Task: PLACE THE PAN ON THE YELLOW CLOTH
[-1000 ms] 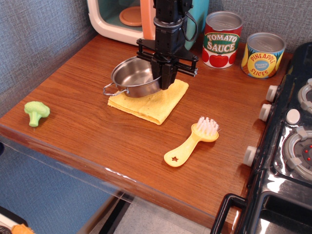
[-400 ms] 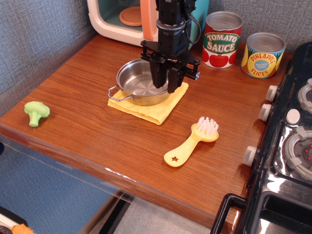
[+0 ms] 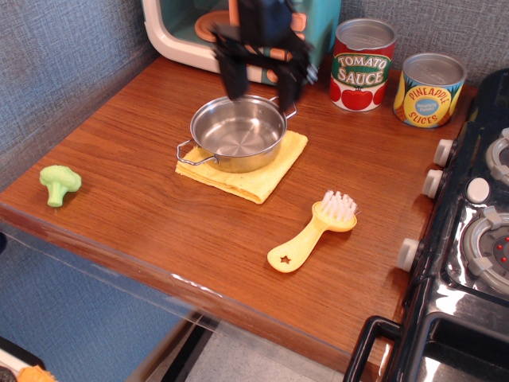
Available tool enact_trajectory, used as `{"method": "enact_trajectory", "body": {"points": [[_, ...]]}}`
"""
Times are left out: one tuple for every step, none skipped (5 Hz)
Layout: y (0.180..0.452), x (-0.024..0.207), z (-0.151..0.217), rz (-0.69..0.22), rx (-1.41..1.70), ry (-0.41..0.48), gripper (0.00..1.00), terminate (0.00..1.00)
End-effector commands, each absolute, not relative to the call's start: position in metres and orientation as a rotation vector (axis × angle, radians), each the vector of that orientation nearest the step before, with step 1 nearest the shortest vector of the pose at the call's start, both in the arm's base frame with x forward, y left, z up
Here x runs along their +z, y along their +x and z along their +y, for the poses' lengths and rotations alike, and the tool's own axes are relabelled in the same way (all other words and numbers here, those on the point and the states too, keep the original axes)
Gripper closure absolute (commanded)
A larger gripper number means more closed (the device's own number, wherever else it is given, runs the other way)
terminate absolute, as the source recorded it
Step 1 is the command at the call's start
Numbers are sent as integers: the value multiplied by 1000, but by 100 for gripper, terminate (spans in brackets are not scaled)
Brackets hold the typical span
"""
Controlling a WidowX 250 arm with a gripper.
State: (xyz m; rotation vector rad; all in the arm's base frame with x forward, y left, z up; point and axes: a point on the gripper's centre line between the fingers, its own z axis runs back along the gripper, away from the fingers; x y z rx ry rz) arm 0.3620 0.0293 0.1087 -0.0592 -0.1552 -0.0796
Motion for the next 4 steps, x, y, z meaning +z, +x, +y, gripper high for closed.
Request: {"method": "enact_trajectory", "body": {"points": [[346, 147, 51, -220, 24, -43, 0, 0], [349, 146, 55, -178, -61, -61, 0, 0], [349, 146, 55, -178, -61, -61, 0, 0], [349, 146, 55, -178, -61, -61, 0, 100]]}}
